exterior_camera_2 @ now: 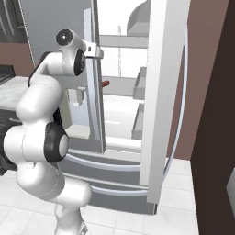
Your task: Move the hot dog bun to the plate on the dining table and place the condiment next to that plate. Then navigate to the fridge and take the sausage and place it on the plate as well.
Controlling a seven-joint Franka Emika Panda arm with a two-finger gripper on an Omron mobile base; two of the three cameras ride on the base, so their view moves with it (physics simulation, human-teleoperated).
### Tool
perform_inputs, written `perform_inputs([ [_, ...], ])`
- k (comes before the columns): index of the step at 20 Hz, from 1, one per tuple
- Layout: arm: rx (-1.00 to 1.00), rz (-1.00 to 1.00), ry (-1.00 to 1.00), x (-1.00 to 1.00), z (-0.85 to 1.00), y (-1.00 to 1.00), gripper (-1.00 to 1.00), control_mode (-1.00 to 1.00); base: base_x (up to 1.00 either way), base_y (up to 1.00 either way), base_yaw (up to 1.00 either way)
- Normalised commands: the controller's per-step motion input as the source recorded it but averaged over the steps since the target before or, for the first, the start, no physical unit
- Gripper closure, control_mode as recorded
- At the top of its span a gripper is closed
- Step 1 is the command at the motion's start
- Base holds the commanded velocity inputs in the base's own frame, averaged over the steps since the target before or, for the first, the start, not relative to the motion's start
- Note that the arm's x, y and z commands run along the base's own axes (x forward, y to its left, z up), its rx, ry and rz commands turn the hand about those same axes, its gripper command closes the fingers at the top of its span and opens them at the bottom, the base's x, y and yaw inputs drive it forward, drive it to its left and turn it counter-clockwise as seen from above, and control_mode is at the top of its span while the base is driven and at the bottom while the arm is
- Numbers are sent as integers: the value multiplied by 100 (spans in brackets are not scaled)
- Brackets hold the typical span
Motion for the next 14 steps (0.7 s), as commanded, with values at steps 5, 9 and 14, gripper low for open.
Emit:
perform_inputs([
  [5, 0, -3, 1, 36, -4, 0, -100, -100, 0, 0, 0],
  [9, 0, -2, 0, 31, -10, 0, -100, -100, 0, 0, 0],
  [14, 0, -1, 0, 23, -11, 0, -100, -100, 0, 0, 0],
])
